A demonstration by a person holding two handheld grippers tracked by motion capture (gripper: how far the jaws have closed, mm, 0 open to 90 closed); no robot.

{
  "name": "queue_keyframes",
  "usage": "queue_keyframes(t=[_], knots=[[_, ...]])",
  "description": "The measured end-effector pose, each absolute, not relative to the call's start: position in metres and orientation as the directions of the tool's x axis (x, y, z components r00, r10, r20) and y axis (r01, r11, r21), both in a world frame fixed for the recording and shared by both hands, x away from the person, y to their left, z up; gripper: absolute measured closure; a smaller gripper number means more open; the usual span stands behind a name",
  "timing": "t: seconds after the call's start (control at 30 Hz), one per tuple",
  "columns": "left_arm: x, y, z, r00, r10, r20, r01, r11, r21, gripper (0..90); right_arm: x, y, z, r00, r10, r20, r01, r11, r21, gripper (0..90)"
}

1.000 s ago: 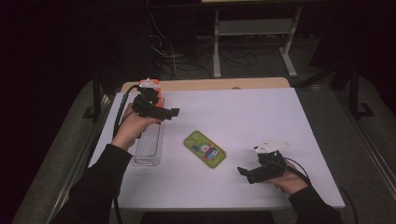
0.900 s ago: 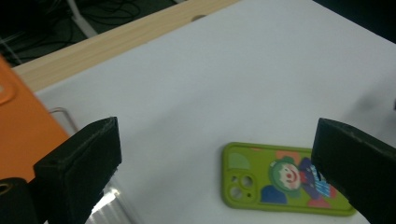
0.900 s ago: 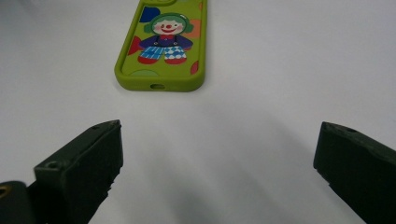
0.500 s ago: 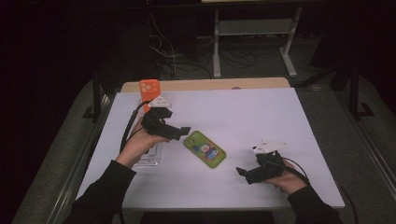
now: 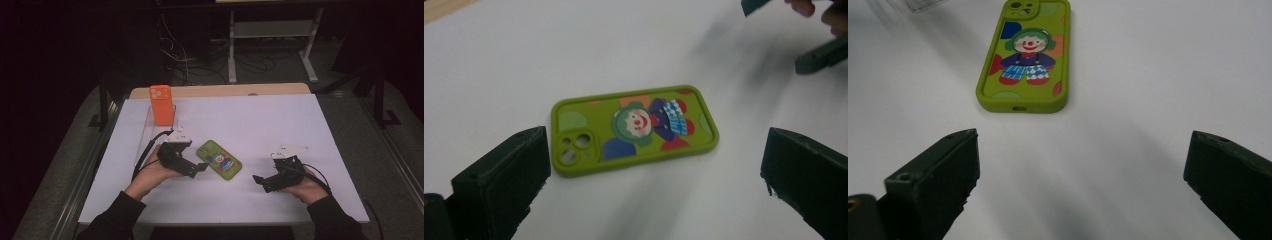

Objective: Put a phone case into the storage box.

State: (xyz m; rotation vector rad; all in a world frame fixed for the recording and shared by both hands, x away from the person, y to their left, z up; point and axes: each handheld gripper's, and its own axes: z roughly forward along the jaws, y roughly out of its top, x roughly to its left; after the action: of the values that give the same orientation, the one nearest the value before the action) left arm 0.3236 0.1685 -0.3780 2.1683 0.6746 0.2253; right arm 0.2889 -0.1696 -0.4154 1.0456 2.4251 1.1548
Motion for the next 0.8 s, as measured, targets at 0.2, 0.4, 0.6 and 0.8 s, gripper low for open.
queue_keyframes(t=[0.2,0.4,0.6,0.8], knots=[[0.313,0.173,-0.394,0.852,0.519,-0.073,0.379,-0.513,0.77,0.0,0.296,-0.168,-0.408,-0.694,0.709,0.126,0.555,0.414,0.721,0.5],[0.31,0.175,-0.402,0.852,0.52,-0.053,0.366,-0.521,0.771,0.0,0.302,-0.155,-0.398,-0.701,0.703,0.122,0.558,0.434,0.707,0.5],[0.314,0.18,-0.404,0.851,0.522,-0.061,0.365,-0.504,0.782,0.0,0.311,-0.141,-0.391,-0.703,0.7,0.124,0.552,0.427,0.716,0.5],[0.315,0.182,-0.404,0.849,0.523,-0.078,0.373,-0.488,0.789,0.0,0.319,-0.124,-0.388,-0.709,0.693,0.132,0.553,0.431,0.713,0.5]])
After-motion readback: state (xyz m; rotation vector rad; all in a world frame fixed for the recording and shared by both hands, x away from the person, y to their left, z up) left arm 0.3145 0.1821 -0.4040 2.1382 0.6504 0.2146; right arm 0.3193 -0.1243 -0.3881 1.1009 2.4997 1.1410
